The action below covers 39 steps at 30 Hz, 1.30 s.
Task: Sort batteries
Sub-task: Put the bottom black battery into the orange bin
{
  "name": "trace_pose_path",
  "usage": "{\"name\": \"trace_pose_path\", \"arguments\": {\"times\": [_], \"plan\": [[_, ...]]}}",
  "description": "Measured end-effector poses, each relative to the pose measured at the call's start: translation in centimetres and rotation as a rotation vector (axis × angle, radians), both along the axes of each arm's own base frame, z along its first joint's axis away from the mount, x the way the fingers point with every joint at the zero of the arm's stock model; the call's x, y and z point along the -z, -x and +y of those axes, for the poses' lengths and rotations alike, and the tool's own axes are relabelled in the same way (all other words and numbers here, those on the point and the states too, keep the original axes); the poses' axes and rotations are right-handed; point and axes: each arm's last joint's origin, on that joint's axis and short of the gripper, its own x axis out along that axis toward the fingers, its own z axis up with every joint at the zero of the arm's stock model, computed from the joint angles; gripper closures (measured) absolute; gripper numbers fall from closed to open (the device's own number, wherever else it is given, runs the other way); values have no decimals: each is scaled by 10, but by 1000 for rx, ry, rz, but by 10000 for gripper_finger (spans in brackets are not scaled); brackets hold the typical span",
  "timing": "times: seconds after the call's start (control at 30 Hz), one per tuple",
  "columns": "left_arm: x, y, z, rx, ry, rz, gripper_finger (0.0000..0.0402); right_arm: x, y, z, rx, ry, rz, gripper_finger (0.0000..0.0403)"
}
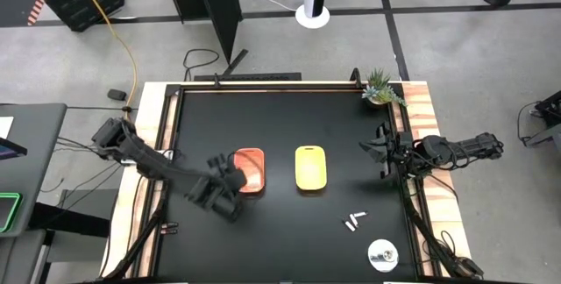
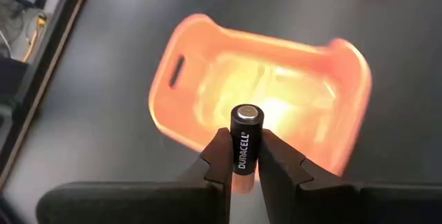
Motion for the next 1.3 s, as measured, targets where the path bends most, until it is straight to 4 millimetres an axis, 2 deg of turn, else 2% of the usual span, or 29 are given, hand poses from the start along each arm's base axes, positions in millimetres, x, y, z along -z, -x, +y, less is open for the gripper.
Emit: {"name": "trace_pose_path", "arguments": {"times": [0.2,0.37,0.63,0.9,1.07,1.2,1.3], "plan": [[-2,-23,34,51,-17,30,360,0,0,0,0,0,0,374],[-2,-31,54,77,-13,73,350,0,0,0,0,0,2,374],[-2,-37,63,94,-1,62,321,0,0,0,0,1,5,374],[-2,-37,63,91,3,63,236,1,0,0,0,3,12,374],[-10,-19,56,91,10,117,212,1,0,0,0,3,15,374],[-21,6,46,70,55,173,221,3,-1,0,0,6,28,374],[-28,22,33,63,154,187,229,3,-1,0,1,7,33,374]]}}
